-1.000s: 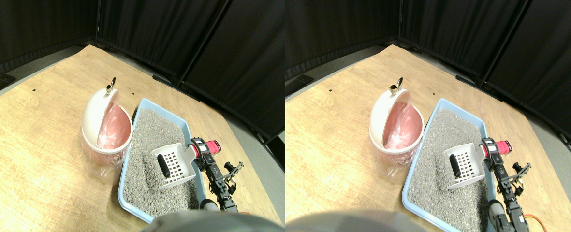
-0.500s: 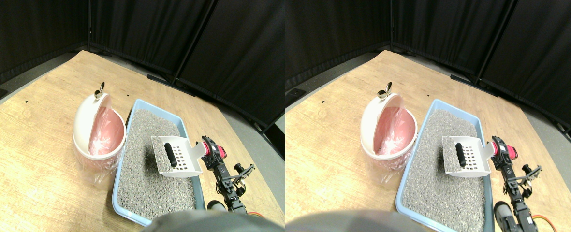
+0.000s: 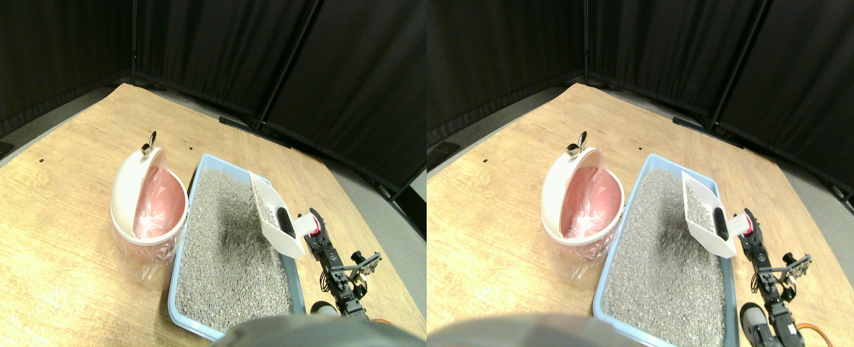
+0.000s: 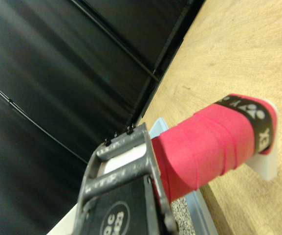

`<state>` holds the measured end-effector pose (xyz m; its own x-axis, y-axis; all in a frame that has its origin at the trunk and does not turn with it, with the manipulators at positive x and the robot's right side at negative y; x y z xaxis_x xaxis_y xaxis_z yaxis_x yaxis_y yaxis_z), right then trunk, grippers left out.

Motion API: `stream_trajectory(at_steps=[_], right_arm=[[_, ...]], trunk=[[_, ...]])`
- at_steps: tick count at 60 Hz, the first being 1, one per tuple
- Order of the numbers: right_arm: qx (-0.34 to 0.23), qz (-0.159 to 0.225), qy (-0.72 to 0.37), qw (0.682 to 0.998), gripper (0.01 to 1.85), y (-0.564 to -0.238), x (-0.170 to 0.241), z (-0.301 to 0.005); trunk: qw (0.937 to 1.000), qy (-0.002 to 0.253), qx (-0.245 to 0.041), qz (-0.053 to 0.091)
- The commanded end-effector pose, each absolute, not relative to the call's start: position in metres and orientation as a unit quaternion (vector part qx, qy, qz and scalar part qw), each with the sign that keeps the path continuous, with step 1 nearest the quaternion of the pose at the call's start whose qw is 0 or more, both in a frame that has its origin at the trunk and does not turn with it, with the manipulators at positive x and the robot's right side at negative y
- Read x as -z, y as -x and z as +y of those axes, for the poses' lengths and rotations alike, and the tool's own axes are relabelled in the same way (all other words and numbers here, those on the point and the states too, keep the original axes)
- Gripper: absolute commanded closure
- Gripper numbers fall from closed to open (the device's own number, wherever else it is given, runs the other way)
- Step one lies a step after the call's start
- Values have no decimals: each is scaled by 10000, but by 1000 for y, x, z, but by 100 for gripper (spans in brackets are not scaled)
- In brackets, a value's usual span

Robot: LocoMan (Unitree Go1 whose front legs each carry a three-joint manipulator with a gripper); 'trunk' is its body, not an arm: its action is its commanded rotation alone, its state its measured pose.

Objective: Scoop (unimanual)

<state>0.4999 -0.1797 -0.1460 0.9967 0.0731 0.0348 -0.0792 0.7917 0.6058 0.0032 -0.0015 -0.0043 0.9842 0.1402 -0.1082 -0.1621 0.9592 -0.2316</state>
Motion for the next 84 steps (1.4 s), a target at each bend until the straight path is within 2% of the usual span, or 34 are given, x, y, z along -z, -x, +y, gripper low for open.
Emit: stream_trajectory(at_steps=[1,9,13,33,39,49,63,71,84], right_arm=[[-476,-255,-3505,9350,180,-500,134,-174],[-492,-141,-3550,9335,180,-500,137,-172],[-518,-71,-3839,9219,180,-500,140,-169],[-409,-36,-4029,9143,180,-498,144,-161],[-495,-87,-3758,9253,180,-497,142,-159],[-580,-108,-3767,9245,180,-499,141,-160],[-870,-277,-3081,9470,180,-499,134,-160],[-1141,-641,-2207,9665,180,-502,124,-158],[-1275,-700,-1662,9753,180,-507,105,-148]], trunk=[[9882,1256,-800,348],[9879,1272,-813,352],[9877,1277,-832,339],[9876,1279,-847,331],[9877,1268,-860,321],[9876,1271,-861,318],[9860,1344,-943,305],[9845,1398,-1023,287],[9811,1508,-1190,244]])
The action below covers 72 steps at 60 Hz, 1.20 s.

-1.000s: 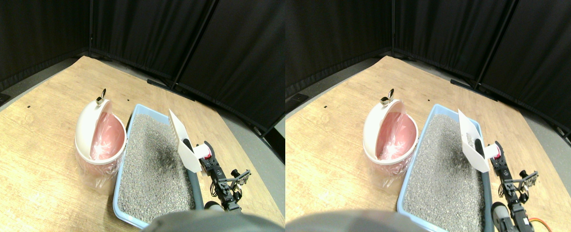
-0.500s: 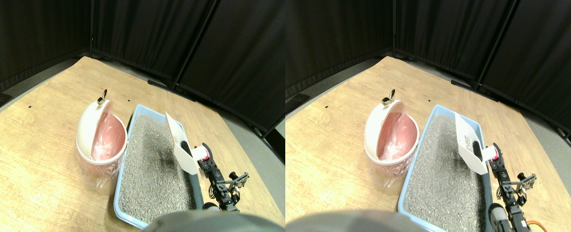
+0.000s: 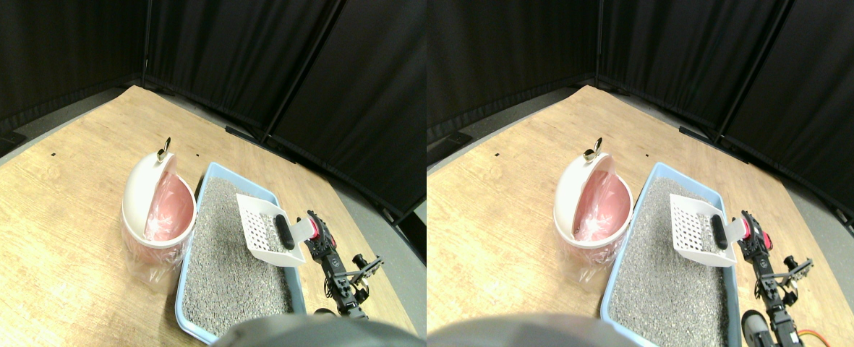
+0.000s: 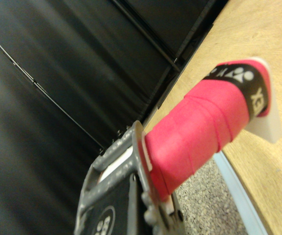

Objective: Scoop (unimanual)

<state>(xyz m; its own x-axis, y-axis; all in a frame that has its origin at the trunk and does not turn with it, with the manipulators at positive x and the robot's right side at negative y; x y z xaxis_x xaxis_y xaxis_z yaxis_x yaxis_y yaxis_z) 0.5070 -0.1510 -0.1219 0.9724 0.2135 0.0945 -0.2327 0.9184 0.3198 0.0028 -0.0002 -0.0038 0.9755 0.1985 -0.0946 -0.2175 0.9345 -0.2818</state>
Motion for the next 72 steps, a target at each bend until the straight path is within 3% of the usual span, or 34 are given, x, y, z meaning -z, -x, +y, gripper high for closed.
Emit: stream_trajectory(at_steps=[1,31,72], right_arm=[[-1285,-703,-1641,9755,180,-508,104,-148],[-1990,-830,-245,9762,180,-521,87,-120],[-2447,-653,-145,9673,180,-530,82,-87]], trunk=[[9809,1513,-1200,246],[9703,1790,-1610,214],[9582,2038,-1998,169]])
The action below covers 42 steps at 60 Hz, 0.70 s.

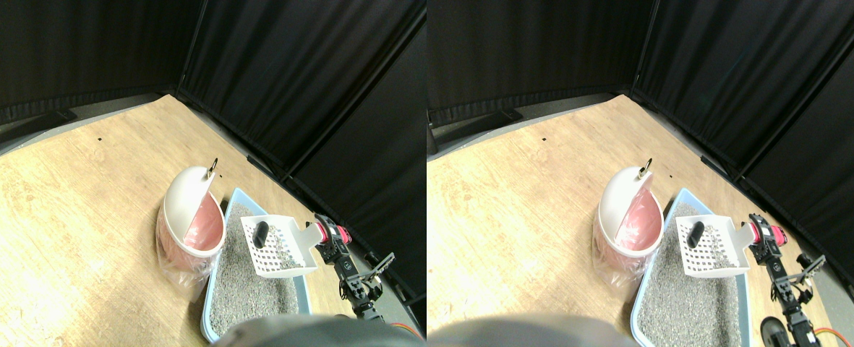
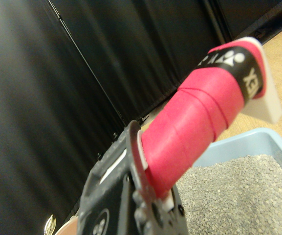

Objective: Scoop (unimanual)

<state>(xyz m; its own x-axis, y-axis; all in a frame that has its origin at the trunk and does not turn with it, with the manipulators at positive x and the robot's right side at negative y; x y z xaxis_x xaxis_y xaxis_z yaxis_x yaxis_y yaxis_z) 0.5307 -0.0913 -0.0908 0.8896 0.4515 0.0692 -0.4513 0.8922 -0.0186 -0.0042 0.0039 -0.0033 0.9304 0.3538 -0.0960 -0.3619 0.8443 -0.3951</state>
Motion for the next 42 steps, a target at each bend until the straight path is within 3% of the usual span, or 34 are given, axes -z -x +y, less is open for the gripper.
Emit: stream_trajectory(at_steps=[1,42], right_arm=[[-2457,-653,-139,9670,180,-531,82,-87],[-2853,-363,332,9572,180,-545,82,-44]], trunk=[[9582,2038,-1998,169],[9460,2275,-2305,119]])
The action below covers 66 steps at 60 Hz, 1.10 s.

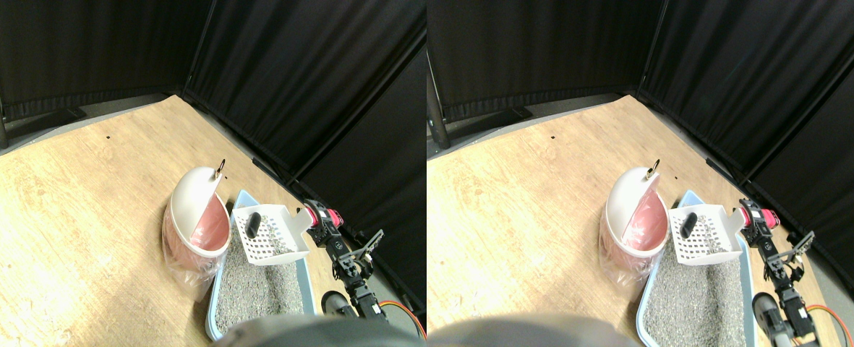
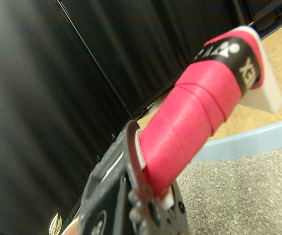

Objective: Scoop (unimanual)

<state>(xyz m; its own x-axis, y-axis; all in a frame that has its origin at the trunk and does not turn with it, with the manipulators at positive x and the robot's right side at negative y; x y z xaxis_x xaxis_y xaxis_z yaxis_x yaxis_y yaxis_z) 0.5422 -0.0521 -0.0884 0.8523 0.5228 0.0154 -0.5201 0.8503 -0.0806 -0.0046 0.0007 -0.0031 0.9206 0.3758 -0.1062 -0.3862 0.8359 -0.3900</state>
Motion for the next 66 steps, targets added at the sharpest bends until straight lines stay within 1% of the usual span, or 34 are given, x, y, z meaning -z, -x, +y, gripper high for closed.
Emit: stream_trajectory(at_steps=[1,5,10,18,23,27,28,32,40,46,55,66], right_arm=[[-2908,-366,360,9554,180,-546,82,-42],[-3045,-357,454,9508,180,-548,81,-38],[-3039,-314,533,9507,180,-551,82,-34],[-3197,-393,836,9430,180,-554,83,-29],[-3192,-368,930,9424,180,-555,83,-27],[-3137,-369,1188,9413,180,-554,82,-26],[-3069,-317,1285,9425,180,-553,82,-25],[-3108,-290,1459,9387,180,-552,80,-23],[-3269,-423,1632,9299,180,-549,75,-20],[-3195,-416,1793,9295,180,-548,71,-18],[-3101,-251,1875,9317,180,-546,65,-13],[-3157,-324,2073,9254,180,-551,62,-8]], trunk=[[9460,2275,-2305,119],[9450,2285,-2336,126],[9444,2298,-2349,123],[9440,2307,-2356,121],[9435,2317,-2365,138],[9437,2312,-2362,142],[9437,2312,-2362,142],[9437,2312,-2362,142],[9441,2305,-2351,136],[9442,2309,-2346,135],[9438,2319,-2355,85],[9421,2356,-2385,57]])
